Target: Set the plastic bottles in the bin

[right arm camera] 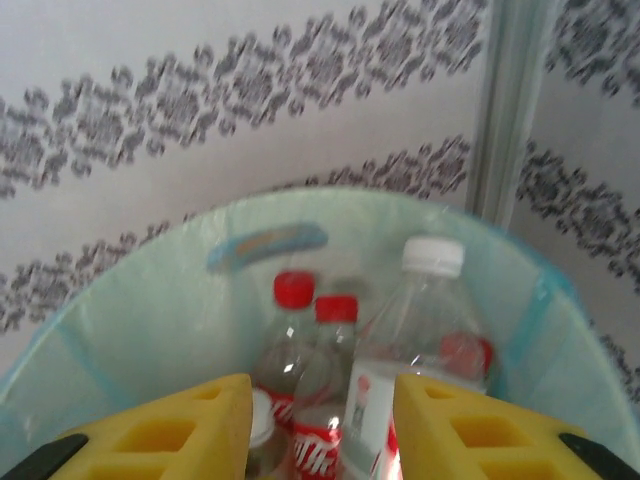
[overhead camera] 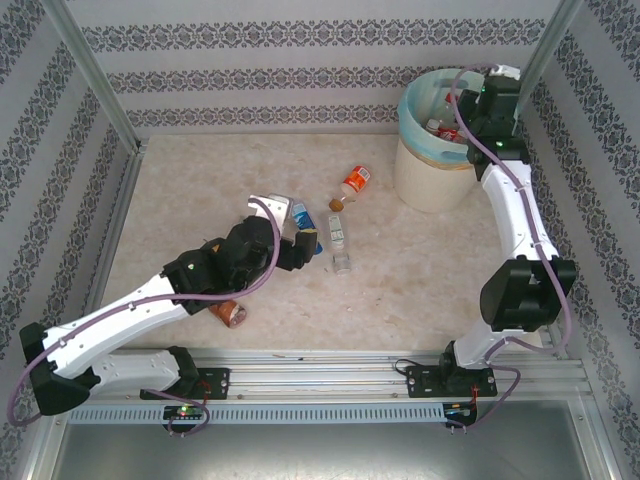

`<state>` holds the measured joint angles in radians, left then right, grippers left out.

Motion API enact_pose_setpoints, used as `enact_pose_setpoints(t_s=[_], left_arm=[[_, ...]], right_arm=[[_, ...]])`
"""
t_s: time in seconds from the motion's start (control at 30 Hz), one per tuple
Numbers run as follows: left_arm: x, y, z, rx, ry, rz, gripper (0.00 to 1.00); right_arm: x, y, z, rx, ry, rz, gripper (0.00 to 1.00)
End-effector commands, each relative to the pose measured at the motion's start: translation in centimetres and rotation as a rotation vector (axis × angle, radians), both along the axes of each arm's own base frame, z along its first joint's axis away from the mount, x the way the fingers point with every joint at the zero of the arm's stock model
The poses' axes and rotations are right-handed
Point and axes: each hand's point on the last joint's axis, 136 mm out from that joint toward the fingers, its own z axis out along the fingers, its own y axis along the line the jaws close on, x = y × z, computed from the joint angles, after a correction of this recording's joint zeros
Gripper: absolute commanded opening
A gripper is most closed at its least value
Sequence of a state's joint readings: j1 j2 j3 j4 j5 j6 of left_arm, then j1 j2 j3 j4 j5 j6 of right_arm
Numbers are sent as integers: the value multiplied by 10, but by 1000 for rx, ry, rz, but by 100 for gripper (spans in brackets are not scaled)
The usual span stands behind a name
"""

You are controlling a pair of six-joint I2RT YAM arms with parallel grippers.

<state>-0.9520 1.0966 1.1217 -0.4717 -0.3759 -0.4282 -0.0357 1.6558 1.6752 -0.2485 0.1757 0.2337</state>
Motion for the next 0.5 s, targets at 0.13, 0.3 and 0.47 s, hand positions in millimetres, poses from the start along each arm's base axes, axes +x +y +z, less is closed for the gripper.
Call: enact_pose_setpoints(t_s=[0.13, 0.3, 0.47], left_arm=[[-10, 68, -36, 48, 122, 190, 84], [-29, 129, -75, 18, 257, 390, 85], [-46, 163, -114, -51, 360, 543, 87]], right_arm=[[-40, 54, 38, -26, -63, 136, 43], [-82, 135, 48, -105, -114, 306, 46], [-116, 220, 15, -84, -115, 481, 47]])
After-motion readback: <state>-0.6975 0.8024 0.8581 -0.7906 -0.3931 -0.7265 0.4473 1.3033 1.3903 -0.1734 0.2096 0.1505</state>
